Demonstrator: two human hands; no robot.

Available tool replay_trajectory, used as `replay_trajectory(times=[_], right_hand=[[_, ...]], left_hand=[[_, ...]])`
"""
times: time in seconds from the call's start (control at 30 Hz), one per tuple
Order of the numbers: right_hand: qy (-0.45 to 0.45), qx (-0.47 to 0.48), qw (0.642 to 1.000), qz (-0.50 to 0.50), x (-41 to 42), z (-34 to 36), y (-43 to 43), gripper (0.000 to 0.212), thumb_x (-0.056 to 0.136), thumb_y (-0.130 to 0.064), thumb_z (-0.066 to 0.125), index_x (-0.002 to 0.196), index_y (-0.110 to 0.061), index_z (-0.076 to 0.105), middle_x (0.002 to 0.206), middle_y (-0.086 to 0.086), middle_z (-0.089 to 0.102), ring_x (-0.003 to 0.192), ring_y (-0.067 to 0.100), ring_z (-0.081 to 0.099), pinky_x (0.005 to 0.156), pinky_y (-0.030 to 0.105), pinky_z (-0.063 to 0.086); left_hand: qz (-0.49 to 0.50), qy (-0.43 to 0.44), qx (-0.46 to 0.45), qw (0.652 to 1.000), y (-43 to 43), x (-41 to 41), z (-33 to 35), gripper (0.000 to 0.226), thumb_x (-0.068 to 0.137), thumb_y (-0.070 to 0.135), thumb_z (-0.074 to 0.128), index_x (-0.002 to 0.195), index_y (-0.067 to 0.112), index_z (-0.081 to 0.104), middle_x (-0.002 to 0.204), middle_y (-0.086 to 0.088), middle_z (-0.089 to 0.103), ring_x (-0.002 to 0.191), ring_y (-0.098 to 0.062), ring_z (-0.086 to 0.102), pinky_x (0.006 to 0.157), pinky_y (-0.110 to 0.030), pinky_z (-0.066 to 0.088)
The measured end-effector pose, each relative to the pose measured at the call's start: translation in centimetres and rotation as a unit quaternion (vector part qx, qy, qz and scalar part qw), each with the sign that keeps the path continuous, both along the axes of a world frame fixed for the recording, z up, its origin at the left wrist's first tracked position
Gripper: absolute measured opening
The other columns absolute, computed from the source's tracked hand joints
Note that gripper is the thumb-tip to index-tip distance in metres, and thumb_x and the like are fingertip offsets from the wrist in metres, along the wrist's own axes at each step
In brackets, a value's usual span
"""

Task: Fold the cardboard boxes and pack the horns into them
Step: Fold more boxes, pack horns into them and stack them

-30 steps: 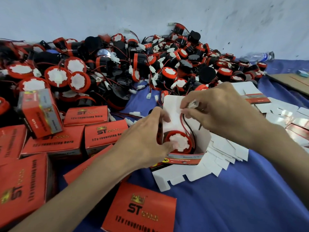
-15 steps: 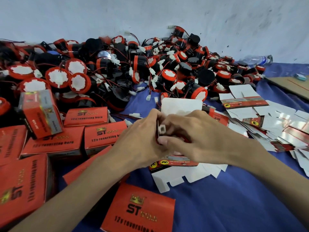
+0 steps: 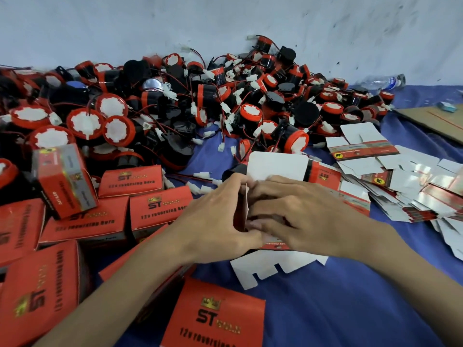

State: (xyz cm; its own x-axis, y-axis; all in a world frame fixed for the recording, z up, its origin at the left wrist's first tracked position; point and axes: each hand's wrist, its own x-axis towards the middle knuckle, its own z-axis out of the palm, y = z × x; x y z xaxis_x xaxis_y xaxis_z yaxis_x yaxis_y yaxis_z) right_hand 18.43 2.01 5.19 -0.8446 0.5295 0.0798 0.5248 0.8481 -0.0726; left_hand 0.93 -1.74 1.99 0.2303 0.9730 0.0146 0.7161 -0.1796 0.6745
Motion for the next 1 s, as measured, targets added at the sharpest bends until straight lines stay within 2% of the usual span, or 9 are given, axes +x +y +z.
replay_trajectory(times=[0.1, 0.17, 0.27, 0.4, 0.53, 0.63, 0.77, 0.87, 1.0], right_hand=[[0.069, 0.054, 0.996, -0.028, -0.1, -0.7, -0.3, 0.03, 0.086, -0.03, 0.04, 0.091, -0.022, 0.069, 0.092, -0.007, 0.064, 0.083, 0.018, 0.057, 0.059, 0.024, 0.031], [0.105, 0.069, 0.991, -0.042, -0.1, -1.1, -0.3, 0.019, 0.085, -0.025, 0.052, 0.083, -0.02, 0.07, 0.085, -0.006, 0.065, 0.078, 0.02, 0.059, 0.059, 0.022, 0.029], [0.115, 0.063, 0.991, -0.038, -0.1, -1.5, -0.1, 0.006, 0.081, -0.022, 0.071, 0.076, -0.02, 0.074, 0.087, -0.006, 0.066, 0.081, 0.019, 0.061, 0.062, 0.024, 0.041], [0.076, 0.053, 0.995, -0.029, 0.0, -1.2, -0.2, 0.018, 0.085, -0.04, 0.062, 0.081, -0.029, 0.075, 0.093, -0.006, 0.062, 0.088, 0.018, 0.056, 0.068, 0.033, 0.047], [0.115, 0.078, 0.99, -0.032, -0.3, -1.6, 0.2, 0.019, 0.084, -0.042, 0.063, 0.078, -0.029, 0.075, 0.089, -0.006, 0.062, 0.084, 0.019, 0.057, 0.066, 0.035, 0.047], [0.145, 0.08, 0.986, 0.003, 0.1, -1.7, 0.6, 0.015, 0.084, -0.038, 0.068, 0.078, -0.026, 0.075, 0.088, -0.004, 0.063, 0.081, 0.019, 0.058, 0.063, 0.029, 0.042], [0.113, 0.096, 0.987, 0.058, 0.9, -1.8, 1.0, 0.013, 0.088, -0.028, 0.064, 0.083, -0.026, 0.076, 0.089, -0.004, 0.061, 0.084, 0.018, 0.054, 0.068, 0.026, 0.034], [0.222, 0.088, 0.969, 0.068, 1.0, -2.2, 1.1, 0.013, 0.084, -0.01, 0.064, 0.076, -0.011, 0.074, 0.091, 0.003, 0.065, 0.086, 0.02, 0.055, 0.074, 0.027, 0.041], [0.445, 0.107, 0.889, 0.018, 1.4, -3.4, 1.5, 0.017, 0.082, -0.008, 0.053, 0.078, -0.003, 0.07, 0.096, 0.012, 0.059, 0.09, 0.019, 0.051, 0.082, 0.026, 0.038]], left_hand=[[0.003, -0.085, -0.036, 0.996, 0.0, -0.1, 0.4, 0.053, 0.071, 0.053, 0.056, 0.119, 0.04, 0.037, 0.102, 0.019, 0.061, 0.102, -0.007, 0.057, 0.092, -0.034, 0.044], [0.014, -0.11, -0.041, 0.993, -0.2, 0.1, 0.5, 0.045, 0.075, 0.051, 0.05, 0.117, 0.04, 0.04, 0.102, 0.016, 0.062, 0.101, -0.008, 0.058, 0.094, -0.04, 0.044], [0.013, -0.078, -0.043, 0.996, -0.5, 0.2, 0.5, 0.042, 0.078, 0.051, 0.046, 0.118, 0.044, 0.038, 0.103, 0.018, 0.059, 0.101, -0.004, 0.054, 0.093, -0.038, 0.043], [0.05, -0.111, -0.064, 0.99, 0.8, 0.3, 0.3, 0.015, 0.097, 0.031, 0.042, 0.105, 0.042, 0.049, 0.098, 0.019, 0.057, 0.101, 0.0, 0.055, 0.086, -0.022, 0.04], [0.04, -0.128, -0.026, 0.991, 0.0, 0.4, 0.5, 0.03, 0.091, 0.046, 0.032, 0.114, 0.039, 0.05, 0.103, 0.017, 0.061, 0.103, -0.001, 0.055, 0.093, -0.033, 0.042], [0.038, -0.115, -0.005, 0.993, -0.3, 0.3, 0.4, 0.023, 0.095, 0.048, 0.034, 0.11, 0.04, 0.049, 0.095, 0.021, 0.06, 0.096, 0.003, 0.055, 0.09, -0.034, 0.044], [0.036, -0.086, 0.008, 0.996, -0.2, 0.5, 0.5, 0.022, 0.094, 0.052, 0.035, 0.11, 0.041, 0.046, 0.1, 0.029, 0.057, 0.096, 0.004, 0.054, 0.088, -0.033, 0.044], [0.034, -0.082, 0.012, 0.996, -0.2, 0.4, 0.5, 0.035, 0.085, 0.064, 0.031, 0.11, 0.044, 0.046, 0.103, 0.031, 0.057, 0.099, 0.007, 0.054, 0.089, -0.035, 0.045], [0.042, -0.075, 0.017, 0.996, -0.1, 0.4, 0.3, 0.04, 0.077, 0.074, 0.034, 0.103, 0.045, 0.042, 0.103, 0.025, 0.058, 0.094, 0.004, 0.057, 0.084, -0.036, 0.046]])
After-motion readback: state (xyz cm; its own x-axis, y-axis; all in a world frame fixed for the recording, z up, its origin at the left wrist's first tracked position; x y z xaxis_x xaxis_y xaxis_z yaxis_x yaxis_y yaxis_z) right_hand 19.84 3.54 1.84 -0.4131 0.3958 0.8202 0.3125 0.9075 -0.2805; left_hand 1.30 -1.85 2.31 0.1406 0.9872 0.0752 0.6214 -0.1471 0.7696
